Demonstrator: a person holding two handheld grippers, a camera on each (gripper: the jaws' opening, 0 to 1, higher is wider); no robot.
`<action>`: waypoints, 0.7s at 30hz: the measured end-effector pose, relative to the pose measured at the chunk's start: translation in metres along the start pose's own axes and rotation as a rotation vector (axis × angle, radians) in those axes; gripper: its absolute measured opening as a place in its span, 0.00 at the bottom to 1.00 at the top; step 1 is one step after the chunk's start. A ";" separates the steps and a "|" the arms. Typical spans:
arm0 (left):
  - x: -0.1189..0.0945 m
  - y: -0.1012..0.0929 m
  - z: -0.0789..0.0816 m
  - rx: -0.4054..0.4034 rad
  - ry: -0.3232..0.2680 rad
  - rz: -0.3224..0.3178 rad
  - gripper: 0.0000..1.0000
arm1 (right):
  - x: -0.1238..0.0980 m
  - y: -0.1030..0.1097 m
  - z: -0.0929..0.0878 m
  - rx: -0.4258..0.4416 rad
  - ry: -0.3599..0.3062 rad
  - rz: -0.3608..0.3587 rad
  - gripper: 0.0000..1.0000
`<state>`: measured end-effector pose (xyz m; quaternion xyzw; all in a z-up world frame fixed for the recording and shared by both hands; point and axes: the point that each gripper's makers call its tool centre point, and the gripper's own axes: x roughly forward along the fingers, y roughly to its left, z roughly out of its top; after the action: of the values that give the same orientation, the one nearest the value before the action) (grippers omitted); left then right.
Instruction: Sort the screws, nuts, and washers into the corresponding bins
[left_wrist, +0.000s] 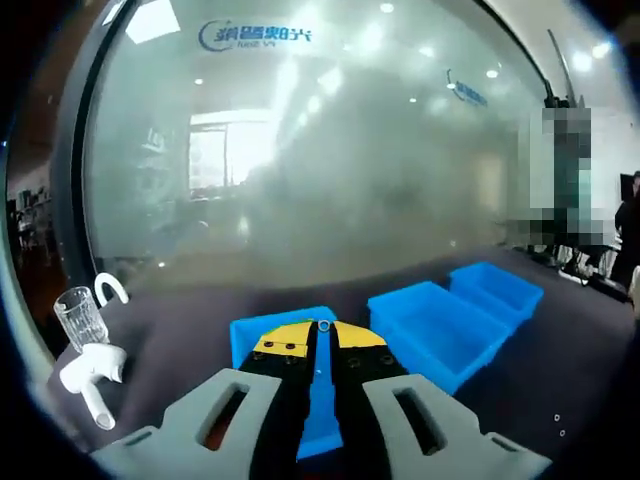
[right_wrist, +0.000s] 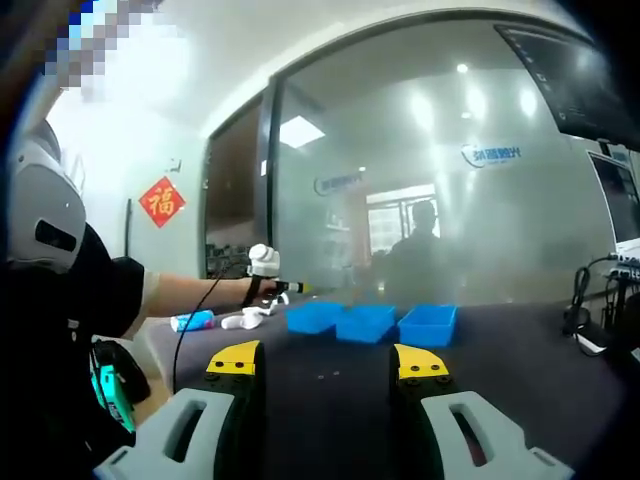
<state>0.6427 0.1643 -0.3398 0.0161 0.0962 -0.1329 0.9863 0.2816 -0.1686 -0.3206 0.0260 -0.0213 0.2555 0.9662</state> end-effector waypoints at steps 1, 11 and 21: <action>0.001 0.000 -0.002 0.010 0.006 0.000 0.06 | -0.001 -0.001 -0.001 0.003 0.000 -0.001 0.45; -0.004 -0.007 -0.014 0.029 0.047 -0.024 0.28 | -0.001 -0.001 -0.004 0.012 0.002 0.003 0.45; -0.042 -0.026 -0.023 -0.019 0.020 -0.086 0.35 | 0.003 0.001 -0.005 0.010 0.007 0.017 0.45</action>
<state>0.5921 0.1517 -0.3539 0.0038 0.1080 -0.1742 0.9788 0.2834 -0.1656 -0.3253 0.0296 -0.0170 0.2641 0.9639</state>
